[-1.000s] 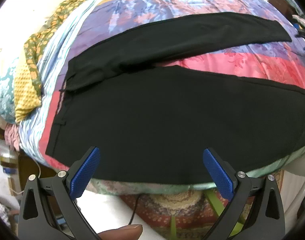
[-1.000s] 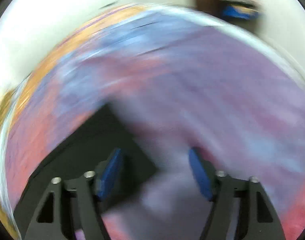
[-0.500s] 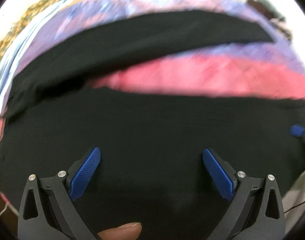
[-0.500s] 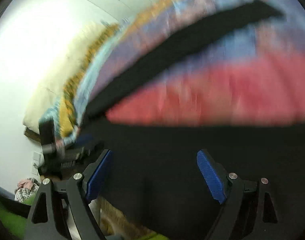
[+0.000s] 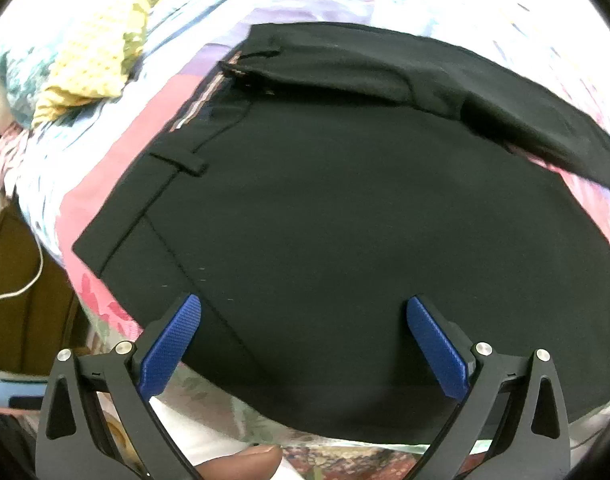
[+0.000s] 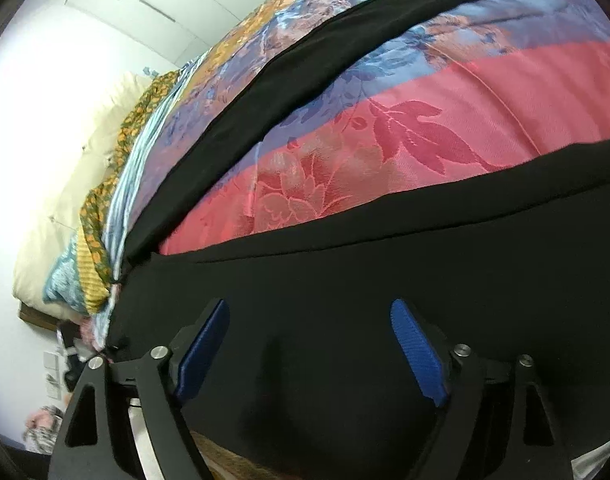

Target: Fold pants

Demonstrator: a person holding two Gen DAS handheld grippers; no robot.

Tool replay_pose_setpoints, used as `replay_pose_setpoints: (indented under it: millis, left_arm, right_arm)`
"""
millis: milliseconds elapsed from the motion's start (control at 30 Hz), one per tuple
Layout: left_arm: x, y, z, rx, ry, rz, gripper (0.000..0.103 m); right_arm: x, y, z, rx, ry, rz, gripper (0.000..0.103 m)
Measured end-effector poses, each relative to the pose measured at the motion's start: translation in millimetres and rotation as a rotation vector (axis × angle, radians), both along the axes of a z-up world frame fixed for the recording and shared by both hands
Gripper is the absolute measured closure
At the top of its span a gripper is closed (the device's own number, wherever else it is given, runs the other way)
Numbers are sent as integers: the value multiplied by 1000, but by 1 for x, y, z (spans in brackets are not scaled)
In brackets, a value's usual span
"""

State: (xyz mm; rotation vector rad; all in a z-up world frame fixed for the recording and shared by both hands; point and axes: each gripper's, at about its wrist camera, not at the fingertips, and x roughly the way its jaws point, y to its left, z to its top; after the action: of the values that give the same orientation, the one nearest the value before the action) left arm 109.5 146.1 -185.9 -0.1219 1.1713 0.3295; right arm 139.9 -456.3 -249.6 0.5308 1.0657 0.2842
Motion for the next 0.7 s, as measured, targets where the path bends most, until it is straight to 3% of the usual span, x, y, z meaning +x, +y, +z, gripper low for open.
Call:
replay_pose_setpoints:
  millis: [100, 233, 400, 500, 600, 700]
  left_arm:
    - [0, -7, 14, 37, -28, -2, 1]
    - [19, -25, 51, 38, -147, -63, 1]
    - [74, -26, 72, 61, -267, -97, 1]
    - [115, -13, 56, 48, -293, -45, 1]
    - [142, 6, 16, 54, -226, 11, 1]
    - [146, 16, -28, 68, -178, 8, 0]
  right_arm:
    - [0, 7, 5, -61, 25, 20, 19]
    - [6, 24, 30, -187, 74, 49, 18]
    - [34, 80, 75, -150, 75, 181, 17]
    - [62, 123, 98, -126, 39, 270, 16]
    - [107, 175, 110, -78, 25, 351, 15]
    - [152, 224, 106, -54, 16, 440, 14]
